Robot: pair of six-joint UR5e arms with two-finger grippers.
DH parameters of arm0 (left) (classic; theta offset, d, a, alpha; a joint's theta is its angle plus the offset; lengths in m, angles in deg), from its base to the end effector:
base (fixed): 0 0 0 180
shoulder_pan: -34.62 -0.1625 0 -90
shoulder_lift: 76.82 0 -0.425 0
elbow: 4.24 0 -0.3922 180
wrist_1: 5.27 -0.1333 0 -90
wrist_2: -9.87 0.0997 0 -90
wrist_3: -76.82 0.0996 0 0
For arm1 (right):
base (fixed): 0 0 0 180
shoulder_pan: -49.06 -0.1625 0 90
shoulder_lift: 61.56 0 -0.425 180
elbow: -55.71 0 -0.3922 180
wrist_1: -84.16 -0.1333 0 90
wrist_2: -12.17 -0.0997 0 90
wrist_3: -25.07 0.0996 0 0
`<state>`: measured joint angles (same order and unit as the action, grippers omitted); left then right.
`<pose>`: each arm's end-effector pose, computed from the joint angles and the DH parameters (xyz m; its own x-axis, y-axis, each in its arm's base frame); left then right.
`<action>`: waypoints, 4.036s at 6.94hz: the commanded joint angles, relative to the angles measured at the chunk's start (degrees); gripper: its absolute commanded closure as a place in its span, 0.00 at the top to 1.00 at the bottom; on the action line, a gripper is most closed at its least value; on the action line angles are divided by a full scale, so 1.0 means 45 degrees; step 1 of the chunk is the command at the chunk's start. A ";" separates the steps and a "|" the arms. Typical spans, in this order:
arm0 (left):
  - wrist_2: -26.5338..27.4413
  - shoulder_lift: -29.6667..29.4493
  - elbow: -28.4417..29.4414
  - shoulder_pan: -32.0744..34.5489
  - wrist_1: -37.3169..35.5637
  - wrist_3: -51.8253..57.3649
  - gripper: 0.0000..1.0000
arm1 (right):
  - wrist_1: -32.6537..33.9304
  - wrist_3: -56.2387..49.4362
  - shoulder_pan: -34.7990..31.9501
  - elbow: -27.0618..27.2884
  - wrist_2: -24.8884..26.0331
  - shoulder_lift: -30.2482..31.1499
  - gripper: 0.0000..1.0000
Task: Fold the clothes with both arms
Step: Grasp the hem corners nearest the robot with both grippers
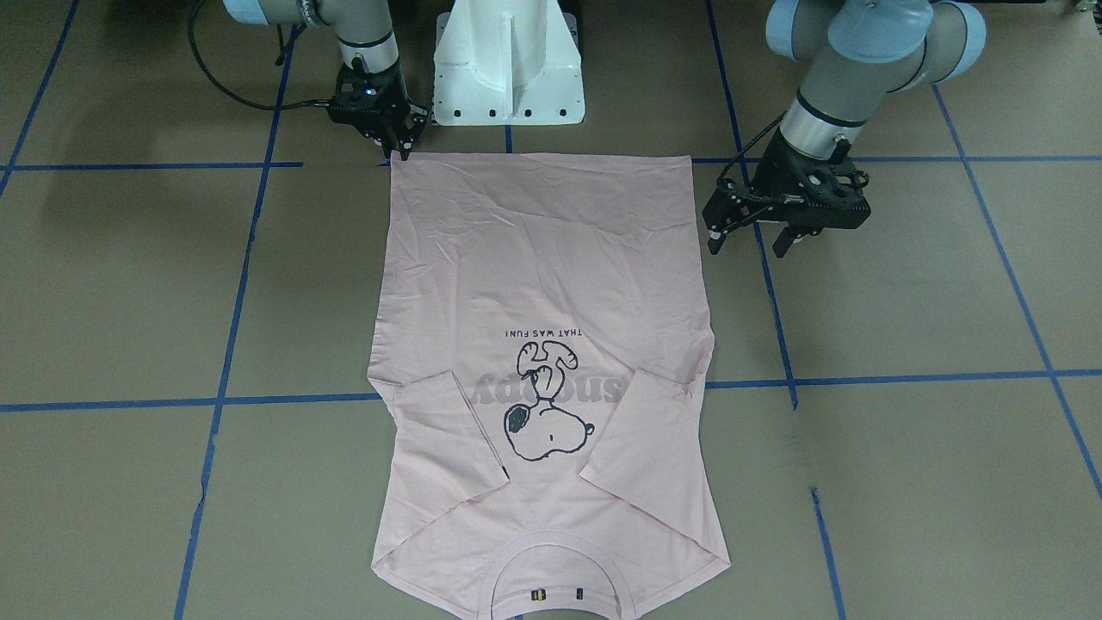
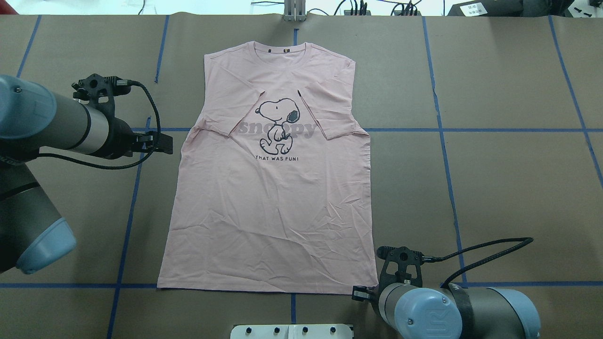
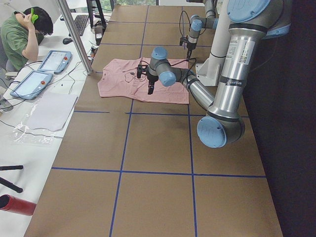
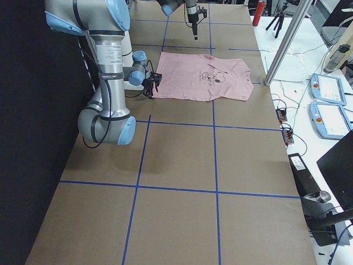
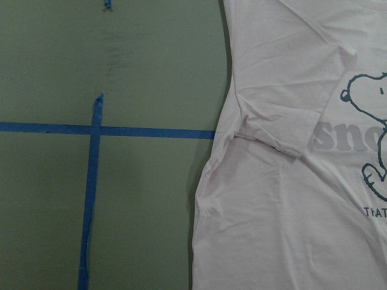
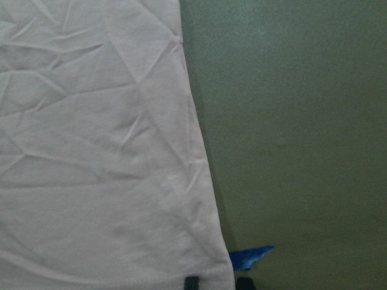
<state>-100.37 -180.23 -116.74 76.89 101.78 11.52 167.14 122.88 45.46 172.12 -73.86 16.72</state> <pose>0.3412 -0.4437 0.3226 0.5833 -0.0004 -0.8123 0.2014 0.9688 0.1442 -0.5257 -0.1735 0.3359 0.6822 0.1787 0.7090 -0.2062 0.9773 -0.0480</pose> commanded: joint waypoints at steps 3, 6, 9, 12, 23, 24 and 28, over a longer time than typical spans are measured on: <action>-0.0033 -0.0087 0.0001 -0.0019 -0.0019 -0.0096 1.00 | -0.0002 -0.0015 -0.0137 0.0087 -0.0024 -0.0130 0.00; 0.0044 0.0708 -0.0308 -0.0909 0.0097 -0.3431 1.00 | -0.0002 -0.0015 -0.0604 0.0593 -0.0218 -0.0228 0.00; 0.2671 0.2491 -0.1855 -0.5296 -0.0019 -0.8302 0.99 | -0.0002 -0.0015 -0.0936 0.0830 -0.0453 -0.0325 0.00; 0.3481 0.2452 -0.1621 -0.6757 -0.0059 -0.9804 0.97 | -0.0022 -0.0015 -0.1074 0.0830 -0.0473 -0.0326 0.00; 0.4010 0.2452 -0.1171 -0.6835 -0.0703 -0.9979 0.59 | -0.0002 -0.0015 -0.1114 0.0810 -0.0473 -0.0326 0.00; 0.4010 0.2452 -0.1171 -0.6836 -0.0703 -0.9999 0.34 | -0.0002 -0.0015 -0.1114 0.0791 -0.0473 -0.0326 0.00; 0.3971 0.2433 -0.1326 -0.6836 -0.0703 -0.9921 0.00 | -0.0002 -0.0015 -0.1269 0.0830 -0.0628 -0.0306 0.00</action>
<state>-82.42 -169.28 -122.33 46.13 98.62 -33.29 167.13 122.81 40.16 175.79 -76.20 15.28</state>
